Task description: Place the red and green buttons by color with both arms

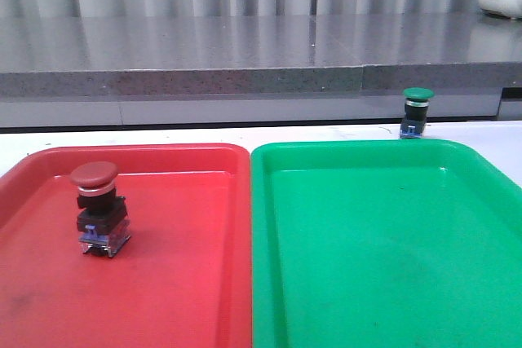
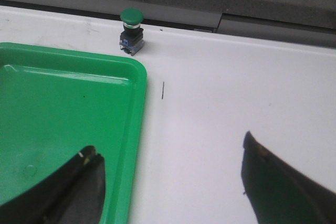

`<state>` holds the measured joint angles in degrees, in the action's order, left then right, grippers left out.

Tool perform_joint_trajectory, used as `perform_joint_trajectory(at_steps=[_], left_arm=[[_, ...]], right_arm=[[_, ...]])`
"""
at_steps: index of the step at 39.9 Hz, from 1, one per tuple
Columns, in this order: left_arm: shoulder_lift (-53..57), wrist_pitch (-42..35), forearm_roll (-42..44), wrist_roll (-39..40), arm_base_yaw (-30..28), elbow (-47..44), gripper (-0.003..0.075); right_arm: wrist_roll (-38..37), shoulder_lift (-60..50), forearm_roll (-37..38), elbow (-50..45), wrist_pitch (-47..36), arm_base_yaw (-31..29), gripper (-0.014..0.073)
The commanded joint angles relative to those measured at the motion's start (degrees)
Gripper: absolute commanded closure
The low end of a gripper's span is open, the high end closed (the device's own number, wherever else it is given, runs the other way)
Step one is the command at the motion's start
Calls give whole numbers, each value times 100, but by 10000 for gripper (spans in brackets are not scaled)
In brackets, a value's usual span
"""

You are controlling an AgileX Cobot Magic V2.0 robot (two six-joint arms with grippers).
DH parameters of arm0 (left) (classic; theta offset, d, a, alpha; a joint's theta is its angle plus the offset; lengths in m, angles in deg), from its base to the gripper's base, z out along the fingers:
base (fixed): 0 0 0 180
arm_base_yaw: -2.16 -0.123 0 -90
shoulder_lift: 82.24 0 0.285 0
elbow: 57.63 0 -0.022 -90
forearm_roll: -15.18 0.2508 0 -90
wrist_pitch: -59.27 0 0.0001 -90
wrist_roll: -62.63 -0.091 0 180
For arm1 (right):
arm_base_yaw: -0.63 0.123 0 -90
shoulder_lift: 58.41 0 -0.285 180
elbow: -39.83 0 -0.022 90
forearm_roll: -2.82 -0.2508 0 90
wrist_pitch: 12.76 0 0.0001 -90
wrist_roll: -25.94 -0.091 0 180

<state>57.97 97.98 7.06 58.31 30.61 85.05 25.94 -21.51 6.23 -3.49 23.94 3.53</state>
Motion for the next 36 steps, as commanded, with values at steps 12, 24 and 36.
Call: perform_joint_trajectory(at_steps=[12,24,36], left_arm=[[34,-408,-33,77,45,126,187],[34,-408,-33,77,45,126,187],[34,-408,-33,77,45,126,187]], right_arm=[[60,60,58,190,-385,-30,34],[65,243,63,215,-545,16,30],[67,1955,-95,945,-664,285,-25]])
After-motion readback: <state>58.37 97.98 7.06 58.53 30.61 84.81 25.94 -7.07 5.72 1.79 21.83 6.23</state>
